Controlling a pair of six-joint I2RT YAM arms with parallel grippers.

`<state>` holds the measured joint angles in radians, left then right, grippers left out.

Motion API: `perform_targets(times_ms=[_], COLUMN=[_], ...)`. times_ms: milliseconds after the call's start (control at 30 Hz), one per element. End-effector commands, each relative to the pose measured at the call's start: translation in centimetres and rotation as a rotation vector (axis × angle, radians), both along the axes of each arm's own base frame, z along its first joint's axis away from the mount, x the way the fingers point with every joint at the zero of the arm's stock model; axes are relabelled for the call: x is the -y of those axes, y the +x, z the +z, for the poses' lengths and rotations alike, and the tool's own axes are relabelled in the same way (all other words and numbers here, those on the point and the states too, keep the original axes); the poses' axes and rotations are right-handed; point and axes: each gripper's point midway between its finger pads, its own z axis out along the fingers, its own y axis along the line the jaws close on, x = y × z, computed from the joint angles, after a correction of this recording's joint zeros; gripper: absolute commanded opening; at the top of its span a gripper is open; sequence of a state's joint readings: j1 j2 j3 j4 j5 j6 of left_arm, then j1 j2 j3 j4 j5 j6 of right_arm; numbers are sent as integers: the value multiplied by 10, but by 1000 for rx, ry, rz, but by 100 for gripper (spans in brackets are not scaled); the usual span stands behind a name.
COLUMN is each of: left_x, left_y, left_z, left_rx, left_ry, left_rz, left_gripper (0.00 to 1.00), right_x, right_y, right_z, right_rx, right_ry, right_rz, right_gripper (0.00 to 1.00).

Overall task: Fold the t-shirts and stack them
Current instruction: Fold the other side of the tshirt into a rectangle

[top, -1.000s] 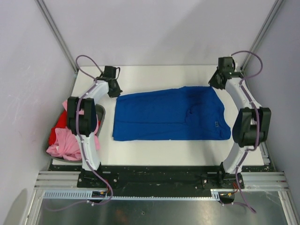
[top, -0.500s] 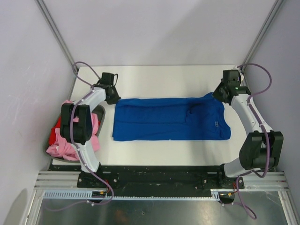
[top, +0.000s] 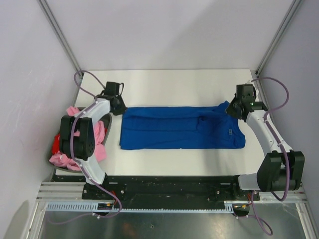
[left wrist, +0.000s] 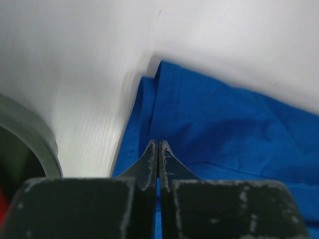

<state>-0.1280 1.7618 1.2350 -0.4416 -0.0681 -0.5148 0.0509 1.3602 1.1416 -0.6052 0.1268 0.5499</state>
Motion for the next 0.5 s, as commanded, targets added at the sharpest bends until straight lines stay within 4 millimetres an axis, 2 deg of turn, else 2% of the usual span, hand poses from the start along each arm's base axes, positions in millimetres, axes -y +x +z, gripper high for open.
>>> perform_targets(times_ms=[0, 100, 167, 433, 467], left_x=[1, 1, 0, -7, -7], left_y=[-12, -16, -15, -8, -8], left_z=[-7, -18, -19, 4, 7], left_rx=[-10, -36, -38, 27, 35], left_ry=[-20, -19, -16, 11, 12], left_rz=[8, 14, 17, 41, 43], left_gripper=[0, 0, 0, 0, 0], right_x=[3, 3, 3, 3, 8], right_y=[-16, -21, -20, -13, -14], right_z=[-21, -32, -29, 21, 26], right_rx=[-32, -44, -26, 90, 101], right_ry=[7, 23, 33, 54, 55], right_rz=[-19, -18, -12, 3, -9], right_gripper=[0, 0, 0, 0, 0])
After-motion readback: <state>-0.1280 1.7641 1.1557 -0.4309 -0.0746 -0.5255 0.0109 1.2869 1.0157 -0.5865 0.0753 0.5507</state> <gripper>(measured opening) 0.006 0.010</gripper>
